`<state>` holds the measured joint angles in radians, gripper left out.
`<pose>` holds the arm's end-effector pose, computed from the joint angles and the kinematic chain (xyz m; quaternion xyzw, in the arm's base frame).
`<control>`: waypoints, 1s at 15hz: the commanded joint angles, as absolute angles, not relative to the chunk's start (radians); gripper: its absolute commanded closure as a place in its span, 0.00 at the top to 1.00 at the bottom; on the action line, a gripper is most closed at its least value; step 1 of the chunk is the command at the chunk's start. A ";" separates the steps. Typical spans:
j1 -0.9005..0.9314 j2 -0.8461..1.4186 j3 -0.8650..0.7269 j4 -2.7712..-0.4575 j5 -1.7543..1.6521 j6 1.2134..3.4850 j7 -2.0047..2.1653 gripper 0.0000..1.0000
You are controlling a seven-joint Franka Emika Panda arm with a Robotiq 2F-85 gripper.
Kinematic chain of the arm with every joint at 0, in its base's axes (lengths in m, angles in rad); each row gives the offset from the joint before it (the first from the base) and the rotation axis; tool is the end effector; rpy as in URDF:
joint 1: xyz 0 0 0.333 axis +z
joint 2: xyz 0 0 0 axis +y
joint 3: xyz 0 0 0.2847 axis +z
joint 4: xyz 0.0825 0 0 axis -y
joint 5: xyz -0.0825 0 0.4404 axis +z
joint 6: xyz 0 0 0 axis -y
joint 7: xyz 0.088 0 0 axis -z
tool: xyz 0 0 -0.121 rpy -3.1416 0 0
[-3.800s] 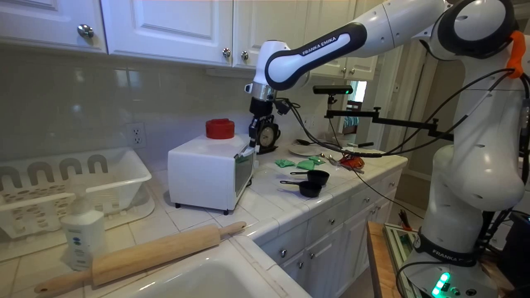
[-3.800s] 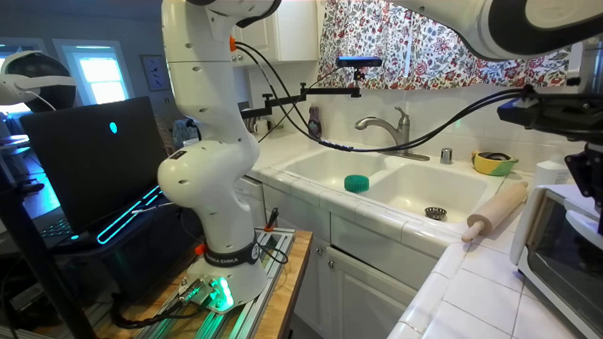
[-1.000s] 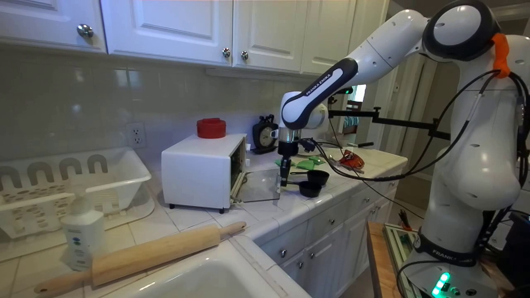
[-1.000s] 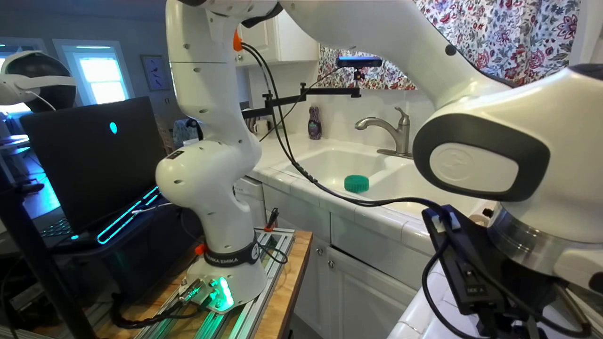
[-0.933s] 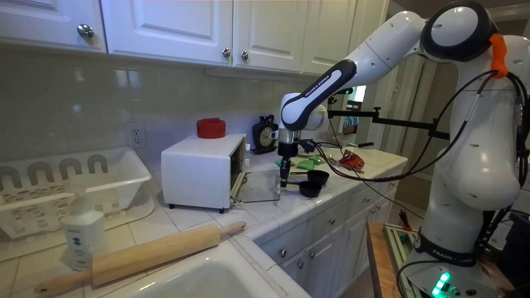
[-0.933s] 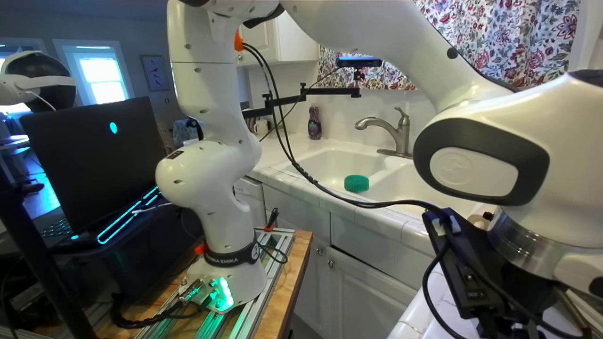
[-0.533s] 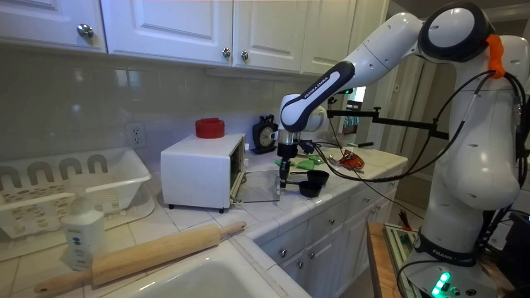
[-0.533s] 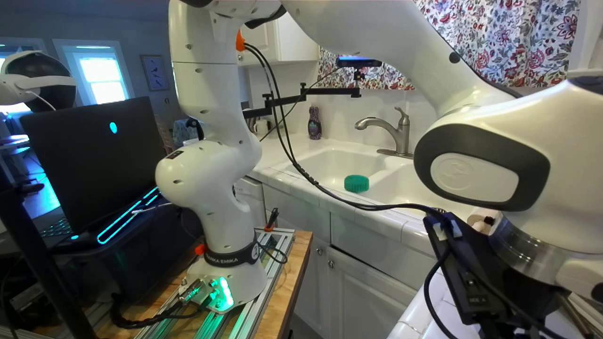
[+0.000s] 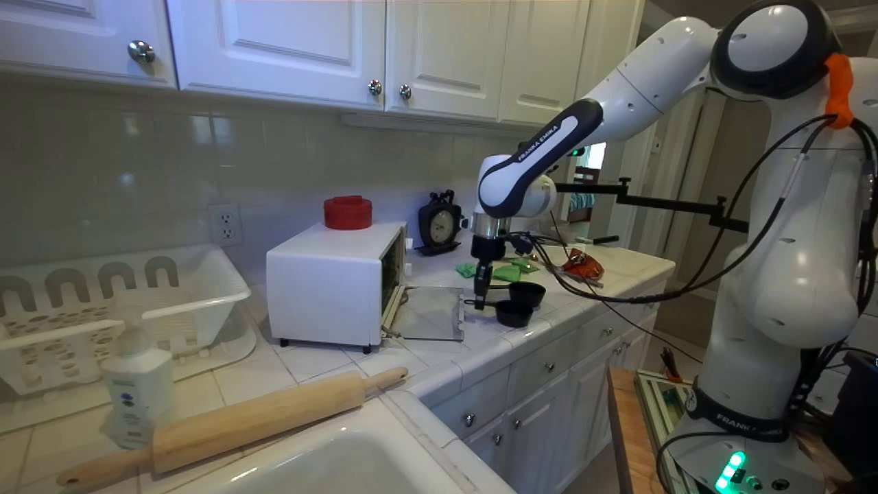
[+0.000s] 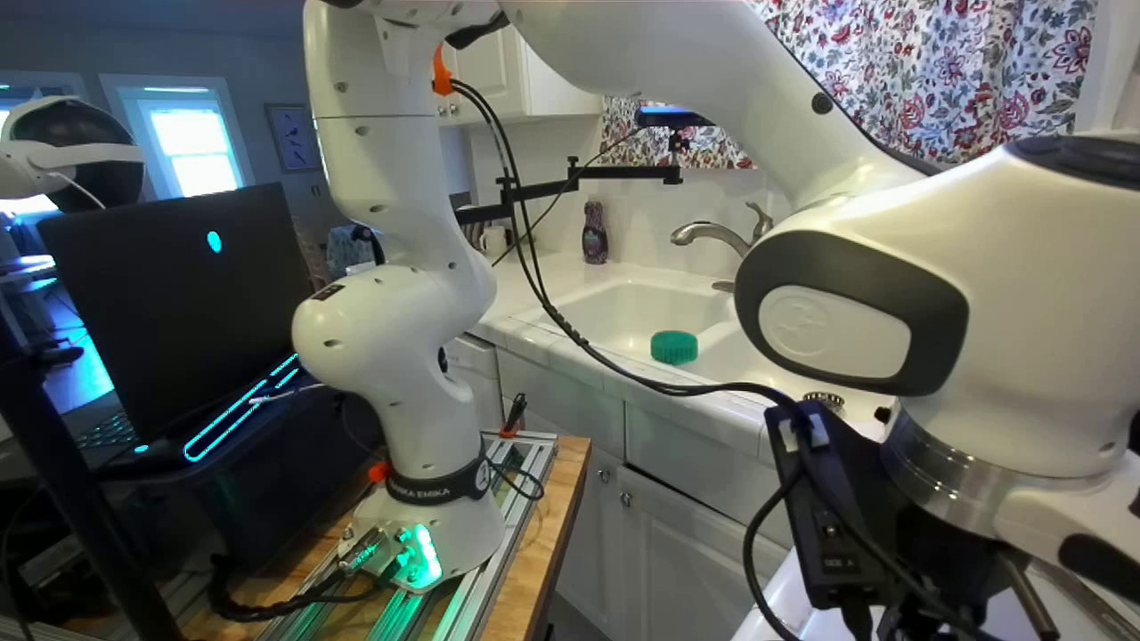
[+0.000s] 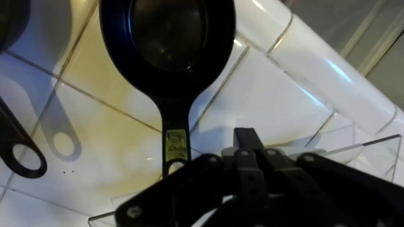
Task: Open the door on the toaster oven.
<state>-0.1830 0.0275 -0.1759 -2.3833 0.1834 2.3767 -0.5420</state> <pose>0.4972 -0.1831 0.2190 -0.9978 -0.0242 -0.0111 0.0611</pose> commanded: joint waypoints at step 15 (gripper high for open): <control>-0.121 -0.619 -0.074 -2.388 -0.094 1.862 -0.124 0.67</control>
<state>-0.1391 -0.5474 -0.0898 -2.4151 -0.0875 1.9318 -0.1782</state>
